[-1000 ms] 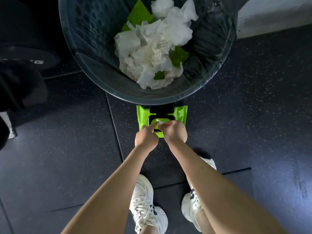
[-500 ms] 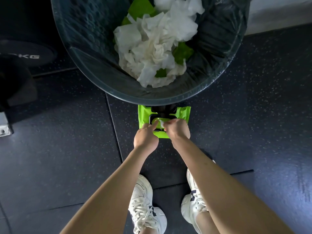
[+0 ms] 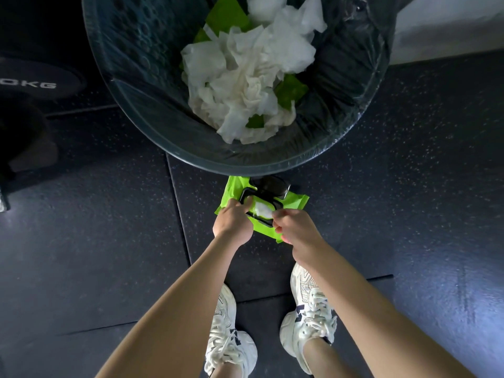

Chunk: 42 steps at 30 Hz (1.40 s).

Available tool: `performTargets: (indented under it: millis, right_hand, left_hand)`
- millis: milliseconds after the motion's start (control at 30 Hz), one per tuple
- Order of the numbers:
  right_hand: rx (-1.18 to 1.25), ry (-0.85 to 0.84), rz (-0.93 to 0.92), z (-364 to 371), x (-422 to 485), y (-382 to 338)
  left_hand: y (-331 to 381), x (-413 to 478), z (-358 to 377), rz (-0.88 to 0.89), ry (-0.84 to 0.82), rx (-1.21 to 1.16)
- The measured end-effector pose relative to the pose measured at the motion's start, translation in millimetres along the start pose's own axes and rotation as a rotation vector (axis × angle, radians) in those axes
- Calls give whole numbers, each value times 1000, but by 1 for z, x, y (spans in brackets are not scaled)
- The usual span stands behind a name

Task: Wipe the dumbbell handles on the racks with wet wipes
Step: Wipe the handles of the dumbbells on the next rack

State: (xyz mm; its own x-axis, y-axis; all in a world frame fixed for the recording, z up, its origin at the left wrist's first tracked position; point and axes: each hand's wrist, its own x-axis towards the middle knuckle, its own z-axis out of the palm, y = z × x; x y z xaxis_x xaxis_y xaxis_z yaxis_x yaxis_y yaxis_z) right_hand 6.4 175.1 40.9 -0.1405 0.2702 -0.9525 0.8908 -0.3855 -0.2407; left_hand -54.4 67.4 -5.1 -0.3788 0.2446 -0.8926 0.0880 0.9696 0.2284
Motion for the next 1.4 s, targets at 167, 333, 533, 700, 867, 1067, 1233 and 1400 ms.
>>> performTargets:
  millis: [167, 333, 533, 700, 867, 1067, 1233, 1400]
  right_hand:
    - [-91, -33, -34, -28, -30, -10]
    - [-279, -5, -124, -51, -64, -15]
    - [-326, -23, -150, -66, -143, -41]
    - [-365, -67, -137, -73, -236, -77]
    - [-395, -81, -217, -78, -344, -110]
    - [-356, -87, -445, -75, -472, -152]
    - [-334, -297, -484, -63, -557, -187]
    - [-432, -257, -709, -45, -630, -217]
  left_hand:
    - [7, -3, -4, -15, -25, 40]
    - [9, -36, -16, -17, 75, -127]
    - [32, -128, -62, 241, 213, -381]
    - [48, -226, -117, 377, 161, -238]
    - [66, -333, -171, 331, 12, -345]
    - [78, -461, -239, 303, 154, -594]
    - [81, -555, -301, 304, 236, -784]
    - [61, -633, -342, 249, 398, -863]
